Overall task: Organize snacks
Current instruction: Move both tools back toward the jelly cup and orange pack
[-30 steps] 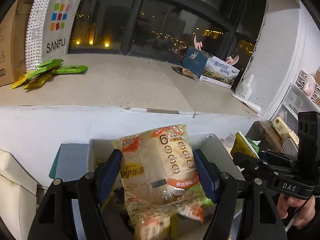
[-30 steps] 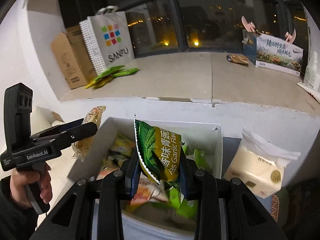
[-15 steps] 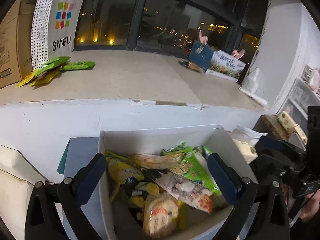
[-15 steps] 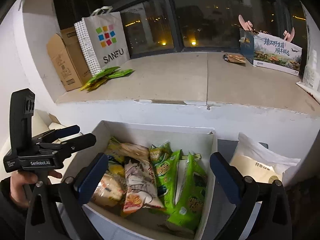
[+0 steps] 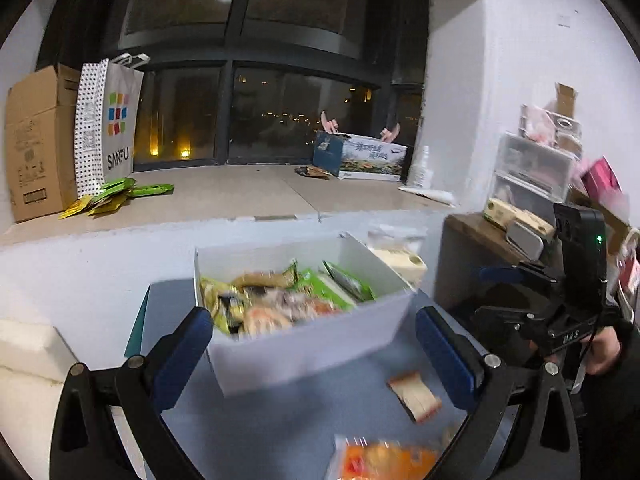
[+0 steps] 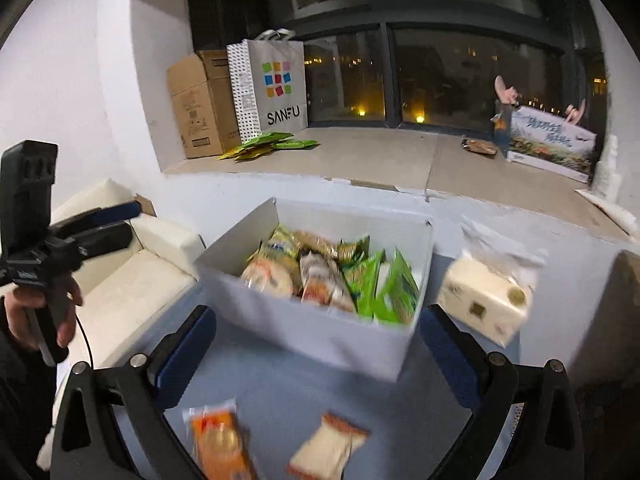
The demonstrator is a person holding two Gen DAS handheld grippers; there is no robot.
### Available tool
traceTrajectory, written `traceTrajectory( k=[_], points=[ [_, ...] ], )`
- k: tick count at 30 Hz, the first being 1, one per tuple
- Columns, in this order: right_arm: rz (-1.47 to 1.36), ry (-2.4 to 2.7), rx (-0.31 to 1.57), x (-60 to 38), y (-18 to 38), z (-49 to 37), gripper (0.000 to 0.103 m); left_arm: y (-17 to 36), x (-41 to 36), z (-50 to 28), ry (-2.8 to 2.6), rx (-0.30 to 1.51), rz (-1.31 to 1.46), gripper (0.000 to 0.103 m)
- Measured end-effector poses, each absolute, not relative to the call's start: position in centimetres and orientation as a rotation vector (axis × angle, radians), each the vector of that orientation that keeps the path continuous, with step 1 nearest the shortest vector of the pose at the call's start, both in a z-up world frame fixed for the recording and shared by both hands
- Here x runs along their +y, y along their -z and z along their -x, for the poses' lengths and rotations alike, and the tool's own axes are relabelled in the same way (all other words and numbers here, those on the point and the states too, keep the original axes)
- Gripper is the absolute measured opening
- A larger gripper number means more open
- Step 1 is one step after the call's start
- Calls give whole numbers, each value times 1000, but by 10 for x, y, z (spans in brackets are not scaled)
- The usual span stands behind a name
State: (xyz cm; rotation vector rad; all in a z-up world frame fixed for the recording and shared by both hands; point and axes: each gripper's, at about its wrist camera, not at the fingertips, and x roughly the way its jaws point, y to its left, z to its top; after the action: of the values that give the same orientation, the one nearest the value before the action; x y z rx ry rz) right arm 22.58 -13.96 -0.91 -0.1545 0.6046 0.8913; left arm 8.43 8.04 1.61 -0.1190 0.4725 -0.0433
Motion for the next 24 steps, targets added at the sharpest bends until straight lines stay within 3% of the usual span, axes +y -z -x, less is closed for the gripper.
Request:
traceTrajectory(
  k=[5, 12, 24],
  points=[
    [156, -844, 601, -187, 34, -169, 103, 12, 48, -25, 68, 499, 110, 103],
    [98, -742, 702, -240, 93, -113, 103, 44, 11, 1, 129, 573, 99, 103],
    [207, -752, 810, -216, 139, -113, 103, 52, 5, -3, 126, 600, 116, 103]
  ],
)
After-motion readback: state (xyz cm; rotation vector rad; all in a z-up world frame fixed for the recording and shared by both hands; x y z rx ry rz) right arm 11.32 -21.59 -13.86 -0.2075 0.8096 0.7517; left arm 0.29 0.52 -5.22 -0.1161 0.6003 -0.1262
